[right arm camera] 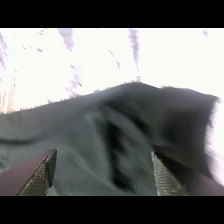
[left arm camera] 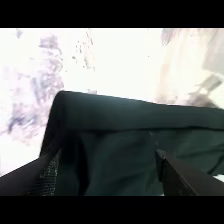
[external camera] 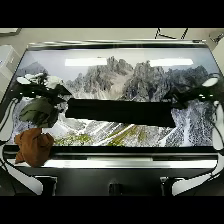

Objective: Fold the clothes and pants, and hang the long-sleeved shirts on hangers.

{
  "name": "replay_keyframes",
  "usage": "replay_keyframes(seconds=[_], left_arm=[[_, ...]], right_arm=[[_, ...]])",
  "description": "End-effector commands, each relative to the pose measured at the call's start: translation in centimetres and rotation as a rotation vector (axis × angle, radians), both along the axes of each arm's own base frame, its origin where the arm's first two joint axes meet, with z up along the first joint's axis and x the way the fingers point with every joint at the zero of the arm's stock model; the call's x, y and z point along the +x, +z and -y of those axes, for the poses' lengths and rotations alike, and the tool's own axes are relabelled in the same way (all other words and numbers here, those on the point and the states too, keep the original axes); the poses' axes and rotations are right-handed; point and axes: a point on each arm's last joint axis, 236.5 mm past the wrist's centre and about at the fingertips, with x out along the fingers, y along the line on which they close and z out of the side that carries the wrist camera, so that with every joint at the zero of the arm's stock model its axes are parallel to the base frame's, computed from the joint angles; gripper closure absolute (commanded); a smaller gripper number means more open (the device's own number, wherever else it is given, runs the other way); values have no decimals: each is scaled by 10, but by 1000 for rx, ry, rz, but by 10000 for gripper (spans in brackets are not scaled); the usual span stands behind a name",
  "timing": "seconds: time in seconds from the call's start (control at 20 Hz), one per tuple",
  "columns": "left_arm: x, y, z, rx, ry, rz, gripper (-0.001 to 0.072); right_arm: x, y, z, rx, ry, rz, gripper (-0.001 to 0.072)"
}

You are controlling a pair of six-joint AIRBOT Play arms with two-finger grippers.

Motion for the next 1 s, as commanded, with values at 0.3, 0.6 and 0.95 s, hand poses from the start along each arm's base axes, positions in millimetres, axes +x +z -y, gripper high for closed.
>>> replay_keyframes(seconds=[0.3, 0.6, 0.95], left_arm=[[-33, 116, -6, -2, -66, 113, 44], [-51, 140, 65, 1, -218, 166, 44], [-40, 142, 142, 5, -283, 280, 54]], right_arm=[[-74, -50, 41, 189, -65, -118, -8], [-42, -58, -12, 277, -1, -31, -8], [-26, -46, -55, 250, 81, -20, 673]])
